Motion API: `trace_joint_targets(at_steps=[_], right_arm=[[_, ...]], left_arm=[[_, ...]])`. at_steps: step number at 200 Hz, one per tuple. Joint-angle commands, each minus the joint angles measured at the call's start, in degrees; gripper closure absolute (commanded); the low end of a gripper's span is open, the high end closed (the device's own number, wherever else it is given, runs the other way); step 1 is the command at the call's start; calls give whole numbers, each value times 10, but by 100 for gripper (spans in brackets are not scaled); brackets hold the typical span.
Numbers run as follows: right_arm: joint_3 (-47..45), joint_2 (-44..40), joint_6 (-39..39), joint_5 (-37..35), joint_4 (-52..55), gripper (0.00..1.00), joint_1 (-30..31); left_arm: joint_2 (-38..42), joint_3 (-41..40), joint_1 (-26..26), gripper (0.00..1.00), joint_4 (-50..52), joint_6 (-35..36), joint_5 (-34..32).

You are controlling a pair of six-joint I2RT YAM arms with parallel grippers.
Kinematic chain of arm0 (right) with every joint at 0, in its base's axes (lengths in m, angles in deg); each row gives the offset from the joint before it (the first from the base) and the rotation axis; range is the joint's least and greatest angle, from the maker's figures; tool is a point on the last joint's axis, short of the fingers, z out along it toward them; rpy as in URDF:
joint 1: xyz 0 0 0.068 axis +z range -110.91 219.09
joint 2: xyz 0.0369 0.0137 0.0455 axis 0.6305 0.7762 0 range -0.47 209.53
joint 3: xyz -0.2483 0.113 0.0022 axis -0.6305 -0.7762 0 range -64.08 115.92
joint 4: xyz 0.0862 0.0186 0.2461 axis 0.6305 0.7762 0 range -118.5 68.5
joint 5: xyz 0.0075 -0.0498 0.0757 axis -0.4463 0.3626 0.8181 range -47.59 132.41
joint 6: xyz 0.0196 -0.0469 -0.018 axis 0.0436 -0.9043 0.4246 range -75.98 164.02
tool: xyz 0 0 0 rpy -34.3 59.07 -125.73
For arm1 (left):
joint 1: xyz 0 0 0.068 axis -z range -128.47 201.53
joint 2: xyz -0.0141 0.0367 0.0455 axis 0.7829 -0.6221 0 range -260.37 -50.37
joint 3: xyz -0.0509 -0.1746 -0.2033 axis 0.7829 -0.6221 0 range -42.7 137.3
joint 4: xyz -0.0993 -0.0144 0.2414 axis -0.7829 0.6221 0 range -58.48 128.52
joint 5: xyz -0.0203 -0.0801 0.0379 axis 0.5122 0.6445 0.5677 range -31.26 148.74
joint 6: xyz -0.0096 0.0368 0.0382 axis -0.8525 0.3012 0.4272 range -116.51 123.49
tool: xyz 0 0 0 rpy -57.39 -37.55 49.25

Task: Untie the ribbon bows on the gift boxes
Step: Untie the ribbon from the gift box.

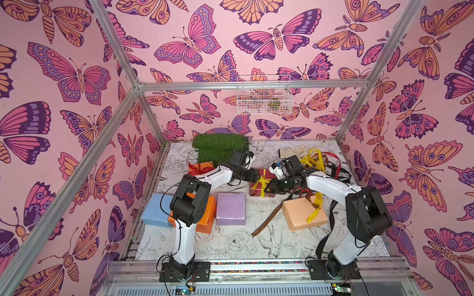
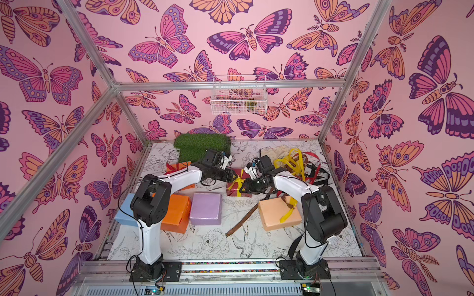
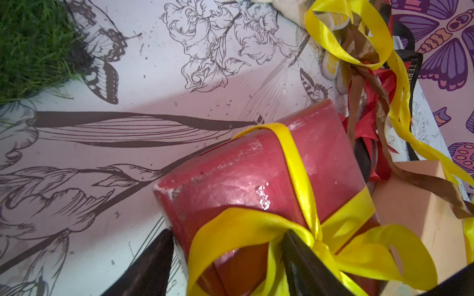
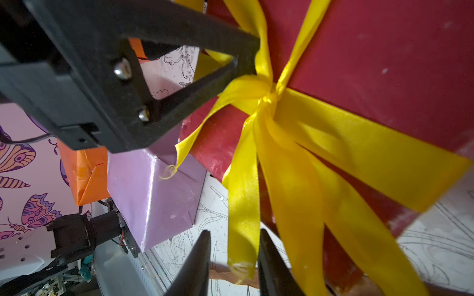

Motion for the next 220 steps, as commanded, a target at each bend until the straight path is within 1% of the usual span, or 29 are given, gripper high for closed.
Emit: trace_joint_targets(at_steps=[1, 21, 42, 47, 60, 74, 89, 125, 147, 169, 220], right_arm=[[1, 7, 11, 14, 13, 67, 1], [-10, 3, 16, 25, -2, 65, 0], [-13, 7, 22, 30, -23, 65, -2], [-13, 10, 25, 48, -30, 65, -3], [-11, 14, 33, 56, -48, 67, -6], [-8, 17, 43, 59, -64, 69, -9], [-3, 20, 50, 61, -74, 76, -11], [1, 21, 61, 63, -92, 82, -15], [-1, 23, 69, 67, -103, 90, -17], [0, 17, 77, 79, -112, 100, -18], [18, -25, 77, 100, -96, 100, -19]], left_arm=[[-11, -12, 1, 31, 4, 7, 4], [-9, -13, 1, 31, 4, 7, 4], [-9, -13, 1, 31, 4, 8, 4], [-8, -13, 1, 31, 4, 7, 3], [-8, -14, 1, 31, 3, 7, 3], [-8, -14, 1, 31, 4, 7, 2], [-7, -15, 1, 31, 5, 8, 2], [-6, -16, 1, 31, 5, 8, 2], [-4, -18, 1, 31, 4, 9, 1], [-3, -19, 1, 31, 4, 10, -1], [-1, -20, 1, 28, 5, 8, -2]])
